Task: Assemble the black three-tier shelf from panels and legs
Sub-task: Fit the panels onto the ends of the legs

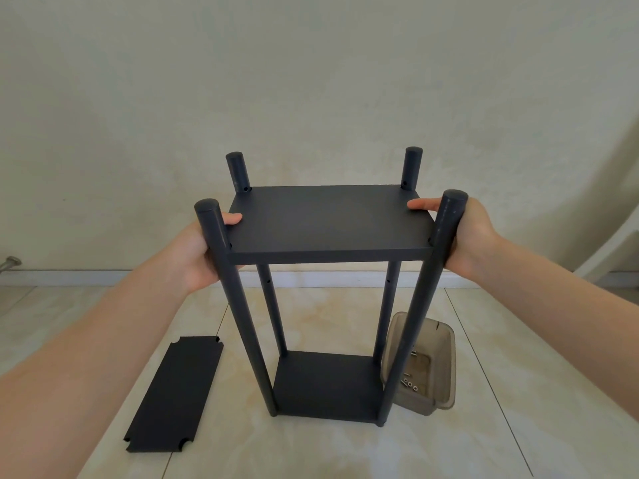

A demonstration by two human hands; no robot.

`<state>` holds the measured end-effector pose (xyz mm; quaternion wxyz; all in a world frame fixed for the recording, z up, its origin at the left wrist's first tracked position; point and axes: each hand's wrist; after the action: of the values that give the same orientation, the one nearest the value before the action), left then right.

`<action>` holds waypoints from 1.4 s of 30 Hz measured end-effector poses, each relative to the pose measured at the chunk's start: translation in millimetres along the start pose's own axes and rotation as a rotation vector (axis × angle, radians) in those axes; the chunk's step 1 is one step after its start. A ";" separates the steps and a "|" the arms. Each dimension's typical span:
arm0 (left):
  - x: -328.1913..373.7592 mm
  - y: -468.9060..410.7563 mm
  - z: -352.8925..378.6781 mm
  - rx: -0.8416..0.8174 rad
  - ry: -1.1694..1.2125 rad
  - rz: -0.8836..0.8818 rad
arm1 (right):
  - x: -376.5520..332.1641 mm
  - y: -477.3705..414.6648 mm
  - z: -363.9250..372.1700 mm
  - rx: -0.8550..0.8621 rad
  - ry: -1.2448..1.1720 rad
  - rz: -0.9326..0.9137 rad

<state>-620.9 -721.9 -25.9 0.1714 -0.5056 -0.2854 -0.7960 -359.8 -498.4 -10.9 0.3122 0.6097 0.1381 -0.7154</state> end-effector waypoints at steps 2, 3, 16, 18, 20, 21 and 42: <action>-3.4 -0.6 -1.3 0.012 -0.012 -0.004 | 0.3 0.4 0.5 0.003 0.011 0.005; -4.9 -0.8 -1.6 0.010 -0.012 -0.003 | 0.1 0.6 0.7 0.005 0.017 0.006; -15.9 -2.9 -5.4 0.014 0.006 -0.027 | 14.4 1.6 -1.8 0.060 0.053 0.091; -15.6 -4.3 -5.9 0.020 -0.014 -0.035 | 15.3 -0.3 -2.1 0.054 0.045 0.091; -17.1 -5.4 -7.2 0.045 -0.033 -0.051 | 15.9 -1.3 -1.6 0.044 0.046 0.103; -18.5 -5.8 -7.8 0.058 -0.040 -0.057 | 15.7 -1.7 -1.4 0.042 0.049 0.110; -50.2 -7.8 -9.8 0.088 -0.046 -0.129 | 58.0 -7.6 -14.3 0.059 0.023 0.177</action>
<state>-610.6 -722.8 -76.6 0.1352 -0.4965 -0.3557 -0.7802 -356.8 -500.5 -71.0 0.3543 0.6366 0.0661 -0.6818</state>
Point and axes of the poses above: each hand's wrist, its own y-axis away from the middle knuckle, its own z-axis out of the palm, x = y × z, and after that the axes turned 7 degrees about -x, right-handed
